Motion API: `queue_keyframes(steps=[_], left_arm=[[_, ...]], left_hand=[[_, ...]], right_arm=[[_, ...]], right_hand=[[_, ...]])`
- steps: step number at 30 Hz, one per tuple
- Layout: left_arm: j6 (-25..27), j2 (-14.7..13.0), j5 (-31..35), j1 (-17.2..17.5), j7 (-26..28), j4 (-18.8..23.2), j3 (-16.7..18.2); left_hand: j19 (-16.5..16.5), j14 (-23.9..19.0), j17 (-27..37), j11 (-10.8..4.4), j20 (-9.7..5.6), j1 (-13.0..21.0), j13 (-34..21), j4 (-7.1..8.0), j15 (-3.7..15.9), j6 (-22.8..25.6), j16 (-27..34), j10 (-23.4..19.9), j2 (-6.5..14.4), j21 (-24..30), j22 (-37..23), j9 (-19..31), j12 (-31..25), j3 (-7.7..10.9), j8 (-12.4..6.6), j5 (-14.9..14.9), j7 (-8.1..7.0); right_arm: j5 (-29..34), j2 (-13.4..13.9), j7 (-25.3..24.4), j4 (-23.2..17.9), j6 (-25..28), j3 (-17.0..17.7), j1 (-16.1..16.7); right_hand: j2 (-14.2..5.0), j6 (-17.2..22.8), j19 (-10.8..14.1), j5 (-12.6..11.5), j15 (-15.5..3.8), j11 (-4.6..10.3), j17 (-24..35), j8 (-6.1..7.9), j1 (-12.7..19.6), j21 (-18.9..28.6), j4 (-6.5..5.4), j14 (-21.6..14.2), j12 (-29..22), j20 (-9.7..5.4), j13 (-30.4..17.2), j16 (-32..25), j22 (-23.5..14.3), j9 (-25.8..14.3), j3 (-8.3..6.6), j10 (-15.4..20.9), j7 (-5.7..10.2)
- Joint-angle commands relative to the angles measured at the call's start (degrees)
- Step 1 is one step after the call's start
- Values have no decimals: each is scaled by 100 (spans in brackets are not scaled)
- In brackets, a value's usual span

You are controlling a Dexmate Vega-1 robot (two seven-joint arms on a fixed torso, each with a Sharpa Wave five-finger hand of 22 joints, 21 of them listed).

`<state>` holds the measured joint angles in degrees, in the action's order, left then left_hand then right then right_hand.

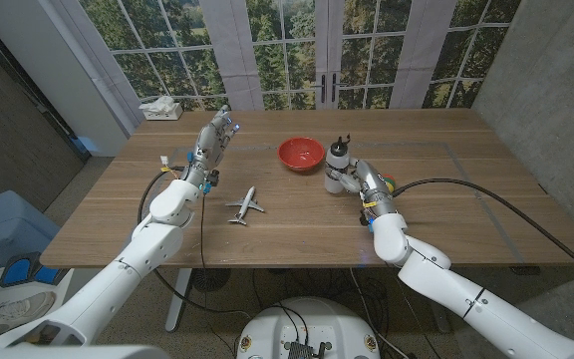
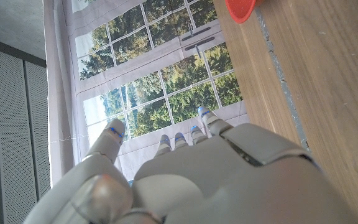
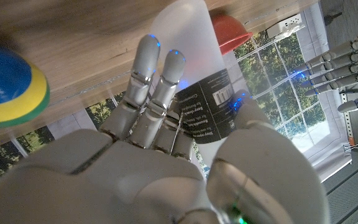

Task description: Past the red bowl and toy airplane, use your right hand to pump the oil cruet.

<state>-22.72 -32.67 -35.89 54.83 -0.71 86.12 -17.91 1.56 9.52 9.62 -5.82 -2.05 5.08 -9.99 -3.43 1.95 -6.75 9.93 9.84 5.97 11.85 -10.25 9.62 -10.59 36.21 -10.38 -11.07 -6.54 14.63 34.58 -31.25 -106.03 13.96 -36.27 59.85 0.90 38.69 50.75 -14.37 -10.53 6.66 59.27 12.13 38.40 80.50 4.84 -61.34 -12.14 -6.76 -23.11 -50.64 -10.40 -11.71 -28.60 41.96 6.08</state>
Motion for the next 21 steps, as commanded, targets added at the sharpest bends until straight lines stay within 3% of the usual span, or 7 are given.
queue_keyframes(steps=[1,9,21], left_arm=[[13,-3,3,-26,-13,-21,-14],[7,-12,0,-27,-18,-20,-4],[-38,-7,1,-44,-52,-33,-2]], left_hand=[[28,354,-3,-40,-124,69,-10,-7,472,25,17,163,380,-15,-17,18,-12,-21,-18,-2,-56],[29,352,-3,-40,-120,70,-10,-9,470,26,17,161,381,-15,-17,18,-13,-23,-18,-2,-54],[45,340,-3,-35,-105,73,-10,-13,474,61,20,154,381,-8,-17,18,-14,-26,-29,-2,-72]], right_arm=[[271,-76,-77,129,243,-130,-52],[424,-74,-56,65,587,-174,-67],[459,-12,-11,-89,875,-179,-42]], right_hand=[[15,-13,-6,-32,-161,10,21,-6,-30,-4,-2,-50,-22,-428,-5,29,-5,-19,19,-7,21],[141,-130,-19,-30,-151,-9,-29,-47,-88,-28,7,4,33,-382,20,159,9,-17,93,-142,7],[573,-576,-108,42,-134,-127,-145,-139,-470,-113,-59,20,126,-94,90,358,29,-14,437,-521,-139]])
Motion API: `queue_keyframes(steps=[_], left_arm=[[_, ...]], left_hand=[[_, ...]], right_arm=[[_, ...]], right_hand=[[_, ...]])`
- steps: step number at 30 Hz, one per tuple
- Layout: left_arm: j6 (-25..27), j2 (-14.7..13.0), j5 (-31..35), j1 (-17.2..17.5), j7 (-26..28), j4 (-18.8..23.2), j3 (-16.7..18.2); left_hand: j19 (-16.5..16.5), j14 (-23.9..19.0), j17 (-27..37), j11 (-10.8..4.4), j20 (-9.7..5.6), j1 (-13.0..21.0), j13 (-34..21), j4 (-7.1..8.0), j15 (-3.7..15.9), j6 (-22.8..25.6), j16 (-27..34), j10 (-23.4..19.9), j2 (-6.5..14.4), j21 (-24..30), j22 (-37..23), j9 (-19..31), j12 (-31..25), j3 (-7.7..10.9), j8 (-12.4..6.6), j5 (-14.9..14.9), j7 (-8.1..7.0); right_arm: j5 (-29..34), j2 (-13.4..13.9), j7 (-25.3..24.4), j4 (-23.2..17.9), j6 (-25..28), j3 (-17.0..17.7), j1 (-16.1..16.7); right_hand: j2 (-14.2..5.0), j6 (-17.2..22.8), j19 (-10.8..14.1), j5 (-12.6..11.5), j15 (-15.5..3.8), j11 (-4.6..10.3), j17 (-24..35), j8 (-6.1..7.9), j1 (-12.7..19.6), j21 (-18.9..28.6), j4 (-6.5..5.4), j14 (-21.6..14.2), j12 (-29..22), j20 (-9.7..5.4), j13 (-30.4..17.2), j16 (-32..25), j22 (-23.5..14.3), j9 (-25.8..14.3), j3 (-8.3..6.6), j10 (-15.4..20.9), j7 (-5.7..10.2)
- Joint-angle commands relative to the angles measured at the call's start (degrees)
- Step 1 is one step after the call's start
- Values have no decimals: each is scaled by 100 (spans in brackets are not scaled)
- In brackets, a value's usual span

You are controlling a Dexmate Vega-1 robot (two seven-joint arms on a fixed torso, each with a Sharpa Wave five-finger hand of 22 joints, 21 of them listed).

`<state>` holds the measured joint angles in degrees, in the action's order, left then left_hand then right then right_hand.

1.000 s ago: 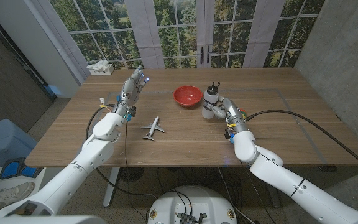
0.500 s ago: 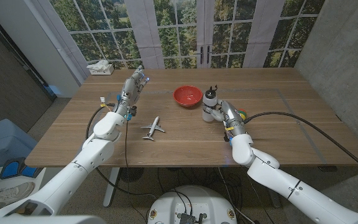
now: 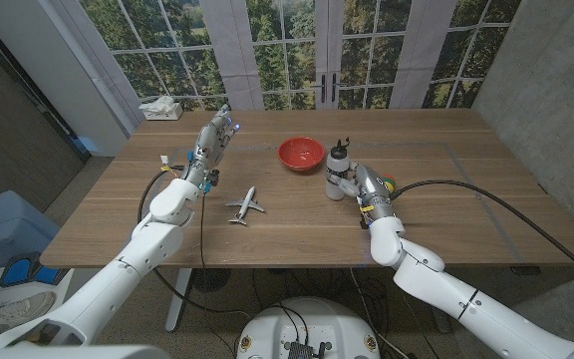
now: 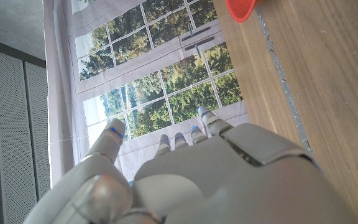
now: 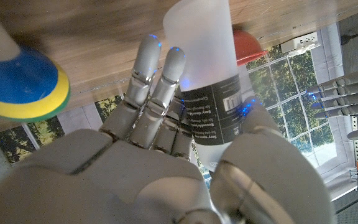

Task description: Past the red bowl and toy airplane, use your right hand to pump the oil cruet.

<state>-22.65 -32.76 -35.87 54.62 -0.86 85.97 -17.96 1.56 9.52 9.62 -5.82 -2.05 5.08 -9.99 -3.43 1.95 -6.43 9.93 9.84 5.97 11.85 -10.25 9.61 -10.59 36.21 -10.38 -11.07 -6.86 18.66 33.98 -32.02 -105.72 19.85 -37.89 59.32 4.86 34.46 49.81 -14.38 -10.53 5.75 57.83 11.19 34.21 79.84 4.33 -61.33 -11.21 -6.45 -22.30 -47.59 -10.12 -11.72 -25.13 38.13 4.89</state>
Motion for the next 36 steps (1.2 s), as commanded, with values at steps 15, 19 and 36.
queue_keyframes(steps=[15,19,36], left_arm=[[-28,8,14,-140,-102,-86,-27],[-13,23,14,-183,-117,-124,-43],[-42,56,12,-196,-91,-174,-40]], left_hand=[[56,333,-4,-35,-95,78,-10,-21,481,30,20,153,382,-6,-17,19,-14,-27,-25,-3,-52],[55,333,-4,-35,-94,79,-10,-22,480,27,19,152,383,-6,-17,19,-13,-28,-23,-3,-50],[56,332,-4,-34,-91,83,-10,-27,481,19,18,151,386,-7,-17,20,-13,-30,-18,-4,-63]], right_arm=[[4,132,-136,-163,270,66,223],[-66,170,-180,-160,116,129,269],[-448,306,-320,-132,-742,524,435]], right_hand=[[507,-1231,-408,-22,-50,-135,35,-79,-420,-301,-28,747,58,209,94,476,-8,-13,528,-839,-55],[531,-1616,-676,-58,85,-179,-152,-72,-663,-472,-57,1310,49,406,130,862,-5,-9,797,-1187,-93],[468,-1746,-2693,-150,534,-341,-1345,87,-1467,-1739,-173,3153,-89,1431,283,2484,34,16,1714,-1700,-119]])
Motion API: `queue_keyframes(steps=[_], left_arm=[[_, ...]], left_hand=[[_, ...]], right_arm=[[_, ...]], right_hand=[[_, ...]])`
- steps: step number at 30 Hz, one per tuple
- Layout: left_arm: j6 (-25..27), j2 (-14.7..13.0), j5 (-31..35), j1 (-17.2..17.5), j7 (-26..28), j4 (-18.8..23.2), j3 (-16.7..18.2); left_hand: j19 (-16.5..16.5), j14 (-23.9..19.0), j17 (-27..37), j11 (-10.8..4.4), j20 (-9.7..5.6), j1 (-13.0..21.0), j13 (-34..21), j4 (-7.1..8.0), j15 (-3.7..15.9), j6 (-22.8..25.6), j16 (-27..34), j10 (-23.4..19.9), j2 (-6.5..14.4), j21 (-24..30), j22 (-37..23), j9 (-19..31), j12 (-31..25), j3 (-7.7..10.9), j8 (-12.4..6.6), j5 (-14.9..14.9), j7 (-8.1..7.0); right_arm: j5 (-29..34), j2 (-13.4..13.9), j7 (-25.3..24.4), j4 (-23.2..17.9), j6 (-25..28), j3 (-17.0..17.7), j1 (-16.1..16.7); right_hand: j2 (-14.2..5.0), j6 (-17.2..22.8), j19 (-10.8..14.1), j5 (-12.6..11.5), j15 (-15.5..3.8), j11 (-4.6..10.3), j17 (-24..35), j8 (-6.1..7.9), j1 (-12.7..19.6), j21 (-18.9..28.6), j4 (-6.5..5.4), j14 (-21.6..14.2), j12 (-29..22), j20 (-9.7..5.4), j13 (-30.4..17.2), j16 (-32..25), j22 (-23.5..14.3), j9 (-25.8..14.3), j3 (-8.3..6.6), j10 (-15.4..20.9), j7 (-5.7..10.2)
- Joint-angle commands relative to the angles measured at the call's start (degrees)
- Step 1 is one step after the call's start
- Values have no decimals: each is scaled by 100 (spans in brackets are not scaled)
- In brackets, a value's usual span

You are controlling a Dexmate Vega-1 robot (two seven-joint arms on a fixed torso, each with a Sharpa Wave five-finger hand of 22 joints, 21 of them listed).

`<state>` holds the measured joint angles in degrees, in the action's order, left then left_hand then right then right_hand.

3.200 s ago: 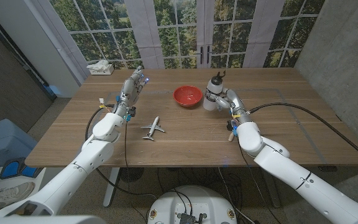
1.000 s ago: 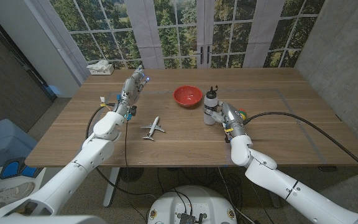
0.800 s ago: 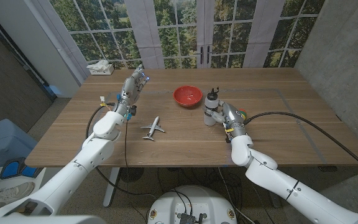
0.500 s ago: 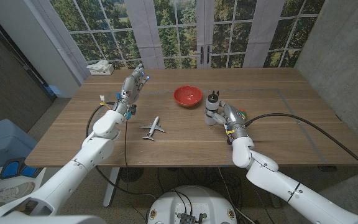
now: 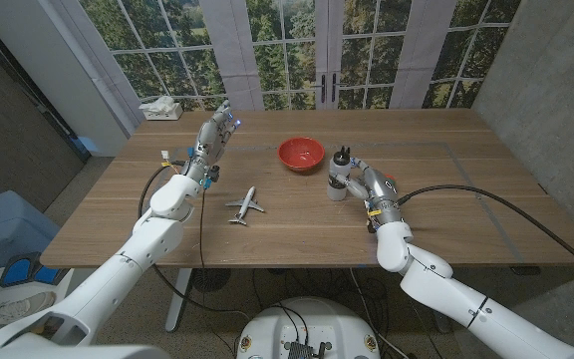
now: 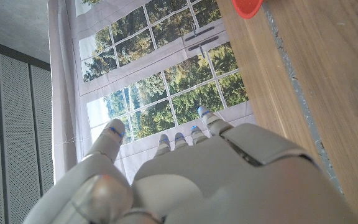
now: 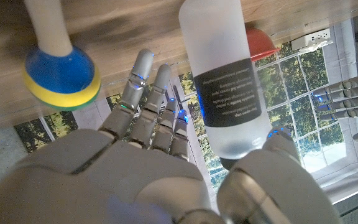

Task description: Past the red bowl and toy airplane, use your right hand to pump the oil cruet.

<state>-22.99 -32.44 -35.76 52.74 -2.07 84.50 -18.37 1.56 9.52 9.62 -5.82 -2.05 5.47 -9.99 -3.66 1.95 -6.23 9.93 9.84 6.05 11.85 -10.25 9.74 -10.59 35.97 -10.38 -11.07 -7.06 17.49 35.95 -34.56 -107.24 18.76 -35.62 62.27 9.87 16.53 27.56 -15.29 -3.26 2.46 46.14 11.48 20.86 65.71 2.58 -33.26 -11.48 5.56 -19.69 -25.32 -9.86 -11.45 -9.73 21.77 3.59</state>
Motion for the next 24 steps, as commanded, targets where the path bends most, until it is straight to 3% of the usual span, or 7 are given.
queue_keyframes(steps=[1,9,15,16,17,20,24], left_arm=[[-10,24,1,-8,31,-26,1],[-18,35,20,15,69,-3,-3],[-13,28,32,37,99,35,2],[-6,24,34,41,105,45,3],[-10,24,27,41,95,45,3],[-19,30,31,43,103,45,4],[-15,24,39,49,112,59,5]], left_hand=[[54,332,-4,-34,-90,44,-10,-4,479,-2,17,149,378,-8,-17,7,-13,-6,-17,-4,-42],[39,336,-4,-34,-99,45,-10,-5,472,-4,16,153,378,-14,-17,7,-12,-9,-16,-3,-42],[34,335,-3,-35,-106,45,-10,-6,471,-6,16,148,379,-16,-17,7,-14,-10,-15,-3,-44],[34,335,-3,-32,-109,45,-10,-6,473,-8,16,148,380,-17,-17,7,-13,-10,-15,-3,-41],[35,331,-3,-33,-109,46,-10,-6,470,-6,18,147,380,-16,-17,7,-14,-10,-15,-3,-43],[35,332,-2,-62,-111,46,-10,-4,469,-13,18,136,385,-16,-17,7,-17,-10,-13,-4,-19],[33,334,-1,-87,-117,45,-10,1,488,-39,18,143,391,-16,-18,7,-13,-10,-4,-5,31]], right_arm=[[-333,107,-63,25,-654,303,142],[-1080,262,386,29,-1385,664,270],[-1640,347,796,128,-1957,878,324],[-1774,365,907,154,-2072,918,327],[-2103,422,1194,157,-2181,1003,325],[-2195,399,1242,224,-2348,1050,328],[-2379,357,1343,342,-2636,1135,321]], right_hand=[[-43,61,-584,-69,-190,-17,-227,61,-173,-419,-6,458,-64,280,31,329,10,-11,224,-73,8],[-71,189,-1157,-131,-69,-104,-495,79,-543,-948,-127,1034,-37,542,88,689,24,-6,538,-192,27],[-119,225,-1724,-203,-25,-132,-726,53,-862,-1469,-251,1546,-12,619,165,989,37,5,774,-308,127],[-154,208,-1854,-223,20,-150,-779,39,-950,-1593,-295,1658,5,602,189,1054,39,8,819,-367,162],[-292,202,-2194,-263,-37,-125,-893,22,-1168,-1880,-427,1934,14,534,248,1200,44,18,881,-430,225],[-611,214,-2648,-306,-43,-100,-1159,-4,-1424,-2360,-629,2472,82,285,395,1430,47,41,895,-759,247],[-745,196,-2735,-321,-101,-74,-1312,-20,-1423,-2543,-654,2639,65,-2,474,1465,50,51,865,-810,226]])
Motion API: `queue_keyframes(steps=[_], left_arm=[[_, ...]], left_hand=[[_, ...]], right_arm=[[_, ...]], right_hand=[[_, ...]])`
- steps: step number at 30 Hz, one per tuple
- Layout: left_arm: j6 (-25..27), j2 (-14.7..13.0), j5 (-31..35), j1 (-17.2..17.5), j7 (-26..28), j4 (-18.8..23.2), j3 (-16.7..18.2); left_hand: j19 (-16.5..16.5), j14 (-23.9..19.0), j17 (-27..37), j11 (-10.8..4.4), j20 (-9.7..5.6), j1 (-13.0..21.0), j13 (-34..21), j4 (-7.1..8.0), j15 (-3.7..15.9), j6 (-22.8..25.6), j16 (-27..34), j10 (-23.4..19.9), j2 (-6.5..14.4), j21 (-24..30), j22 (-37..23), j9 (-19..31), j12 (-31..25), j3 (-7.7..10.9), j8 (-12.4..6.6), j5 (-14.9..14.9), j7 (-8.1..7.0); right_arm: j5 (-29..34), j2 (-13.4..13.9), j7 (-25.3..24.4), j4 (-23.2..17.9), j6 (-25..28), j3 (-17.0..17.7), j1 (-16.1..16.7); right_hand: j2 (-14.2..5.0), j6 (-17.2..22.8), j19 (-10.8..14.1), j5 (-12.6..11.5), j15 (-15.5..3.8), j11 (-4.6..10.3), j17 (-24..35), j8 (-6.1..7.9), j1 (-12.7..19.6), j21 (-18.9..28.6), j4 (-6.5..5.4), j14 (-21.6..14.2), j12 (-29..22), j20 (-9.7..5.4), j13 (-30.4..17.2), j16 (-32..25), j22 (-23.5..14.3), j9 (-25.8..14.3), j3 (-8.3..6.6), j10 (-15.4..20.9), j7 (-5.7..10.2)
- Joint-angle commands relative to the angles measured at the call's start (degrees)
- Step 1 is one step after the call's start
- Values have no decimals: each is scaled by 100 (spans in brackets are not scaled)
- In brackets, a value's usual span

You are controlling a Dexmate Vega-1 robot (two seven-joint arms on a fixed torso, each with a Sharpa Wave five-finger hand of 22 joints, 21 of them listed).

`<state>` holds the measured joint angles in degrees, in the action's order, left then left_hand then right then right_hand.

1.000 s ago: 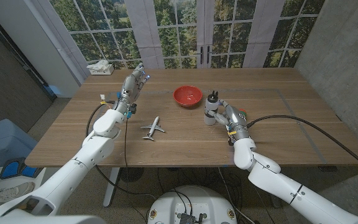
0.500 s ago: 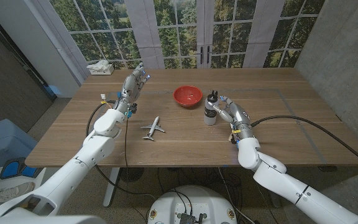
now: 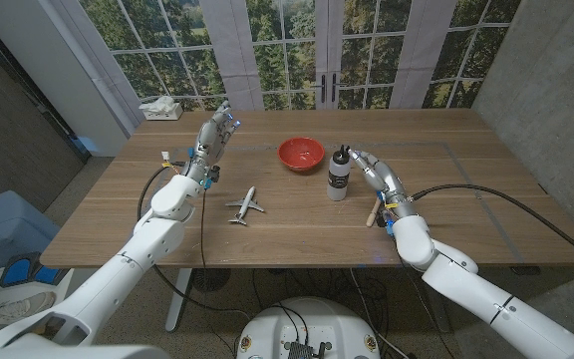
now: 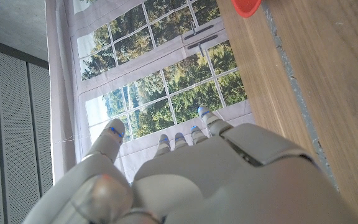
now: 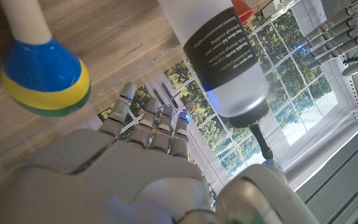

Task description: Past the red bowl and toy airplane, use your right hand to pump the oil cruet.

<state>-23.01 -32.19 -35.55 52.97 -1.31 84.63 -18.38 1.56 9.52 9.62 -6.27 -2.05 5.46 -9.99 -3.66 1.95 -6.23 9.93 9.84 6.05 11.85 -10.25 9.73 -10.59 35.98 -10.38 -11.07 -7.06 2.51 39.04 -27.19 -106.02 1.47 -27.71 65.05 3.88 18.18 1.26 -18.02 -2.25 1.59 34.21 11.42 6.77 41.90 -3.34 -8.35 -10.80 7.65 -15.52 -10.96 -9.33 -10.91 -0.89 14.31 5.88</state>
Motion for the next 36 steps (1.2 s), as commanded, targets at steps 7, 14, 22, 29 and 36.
queue_keyframes(steps=[7,14,22,29,36], left_arm=[[-23,0,17,36,42,53,13],[-39,-19,11,64,45,73,35],[-32,-78,-45,146,16,111,82],[-79,-128,-154,229,-86,97,147],[-113,-181,-285,307,-241,42,199]], left_hand=[[19,337,2,-34,-133,40,-10,11,484,-56,18,148,398,-22,-18,8,-11,-14,0,-5,64],[-33,348,3,-31,-161,37,-11,18,475,-57,15,151,401,-41,-18,8,-10,-14,-3,-7,74],[-91,357,4,-22,-178,34,-11,27,471,-61,14,156,406,-60,-17,7,-8,-14,-3,-8,80],[-99,361,5,-24,-194,30,-11,38,473,-78,15,168,412,-59,-16,6,-4,-13,1,-10,84],[-104,375,6,-17,-194,26,-11,47,472,-89,11,180,414,-57,-16,6,-1,-12,2,-11,91]], right_arm=[[-1220,-51,888,531,-1507,465,-65],[-1629,-114,1243,727,-1892,577,-148],[-2123,-236,1558,924,-2148,691,-224],[-2649,-375,1827,1061,-2359,806,-252],[-3341,-399,2268,1124,-2268,923,-394]], right_hand=[[-334,-2,-173,-56,-288,12,-420,-32,2,-463,-79,318,-33,-770,199,47,1,15,-62,-38,-255],[-444,-158,-80,-69,-267,56,-589,-79,63,-575,-57,410,0,-867,266,48,3,24,-110,-145,-245],[-532,-443,56,-75,-216,60,-782,-132,176,-693,10,467,26,-939,332,41,2,30,-172,-293,-365],[-566,-478,209,-73,-185,43,-886,-98,235,-729,51,440,12,-941,360,16,-1,30,-200,-312,-448],[-593,-342,538,-51,-105,-76,-1050,-20,273,-756,91,274,-52,-874,390,-47,-5,23,-217,-184,-551]])
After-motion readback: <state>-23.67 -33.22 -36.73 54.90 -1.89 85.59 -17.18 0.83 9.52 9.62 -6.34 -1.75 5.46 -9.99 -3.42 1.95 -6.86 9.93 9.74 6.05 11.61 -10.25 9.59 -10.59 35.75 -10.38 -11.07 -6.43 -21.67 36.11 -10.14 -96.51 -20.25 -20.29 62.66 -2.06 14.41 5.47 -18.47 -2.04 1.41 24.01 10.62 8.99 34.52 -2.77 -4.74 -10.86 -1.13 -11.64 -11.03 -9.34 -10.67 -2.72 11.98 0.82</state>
